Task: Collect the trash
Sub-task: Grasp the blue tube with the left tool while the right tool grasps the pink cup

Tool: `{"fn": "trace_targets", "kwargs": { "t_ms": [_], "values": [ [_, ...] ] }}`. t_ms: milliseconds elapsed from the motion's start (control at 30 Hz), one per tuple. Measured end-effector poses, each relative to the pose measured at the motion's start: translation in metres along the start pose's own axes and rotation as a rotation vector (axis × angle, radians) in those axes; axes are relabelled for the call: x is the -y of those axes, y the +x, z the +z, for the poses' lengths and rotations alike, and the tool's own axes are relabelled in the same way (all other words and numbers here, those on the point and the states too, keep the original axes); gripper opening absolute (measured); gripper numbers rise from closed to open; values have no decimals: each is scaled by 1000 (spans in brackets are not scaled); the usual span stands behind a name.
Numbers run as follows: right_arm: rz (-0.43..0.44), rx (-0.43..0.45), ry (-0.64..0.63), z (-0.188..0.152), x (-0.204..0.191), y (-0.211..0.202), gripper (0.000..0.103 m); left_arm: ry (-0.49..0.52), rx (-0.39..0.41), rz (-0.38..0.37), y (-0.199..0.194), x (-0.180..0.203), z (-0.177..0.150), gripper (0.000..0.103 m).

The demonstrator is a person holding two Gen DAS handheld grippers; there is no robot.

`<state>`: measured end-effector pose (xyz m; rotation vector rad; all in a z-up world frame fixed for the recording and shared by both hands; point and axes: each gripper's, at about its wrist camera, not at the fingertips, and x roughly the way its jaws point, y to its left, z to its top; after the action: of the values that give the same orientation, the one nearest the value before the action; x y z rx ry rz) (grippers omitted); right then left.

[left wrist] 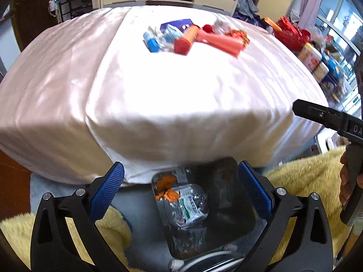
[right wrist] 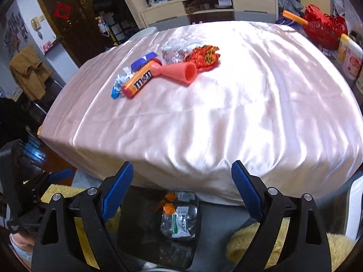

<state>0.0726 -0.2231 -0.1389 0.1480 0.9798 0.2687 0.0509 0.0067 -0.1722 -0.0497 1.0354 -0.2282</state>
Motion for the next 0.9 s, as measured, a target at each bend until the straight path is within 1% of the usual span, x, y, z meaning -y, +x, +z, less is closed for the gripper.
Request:
{"fn": "trace_targets", "kwargs": {
  "t_ms": [167, 300, 367, 433, 467, 533, 567, 633, 700, 767, 800, 867, 900],
  "values": [
    [-41, 25, -42, 33, 1, 6, 89, 3, 36, 40, -3, -12, 38, 95],
    [-47, 30, -62, 59, 3, 19, 89, 13, 57, 65, -3, -19, 71, 94],
    [-47, 29, -80, 72, -1, 29, 89, 21, 71, 78, -2, -22, 85, 88],
    [-33, 28, -100, 82, -5, 38, 89, 25, 74, 83, 1, -24, 100, 76],
    [-21, 25, -109, 86, -7, 42, 88, 25, 72, 81, 3, -25, 106, 74],
    [-11, 25, -121, 95, -11, 51, 86, 21, 61, 88, 10, -28, 118, 64],
    [-16, 29, -132, 101, -13, 55, 82, 18, 55, 89, 14, -30, 123, 62],
    [-21, 37, -161, 111, -17, 61, 78, 16, 44, 88, 21, -32, 134, 57],
    [-25, 49, -188, 119, -21, 64, 75, 17, 36, 88, 28, -33, 143, 55],
    [-23, 54, -212, 126, -25, 67, 70, 12, 27, 85, 36, -35, 150, 50],
    [-20, 53, -221, 129, -27, 69, 69, 11, 21, 83, 40, -35, 153, 45],
    [-14, 47, -232, 135, -29, 75, 65, 12, 10, 81, 48, -35, 157, 43],
    [-11, 44, -234, 137, -29, 77, 64, 16, 2, 80, 52, -35, 158, 41]
  ]
}}
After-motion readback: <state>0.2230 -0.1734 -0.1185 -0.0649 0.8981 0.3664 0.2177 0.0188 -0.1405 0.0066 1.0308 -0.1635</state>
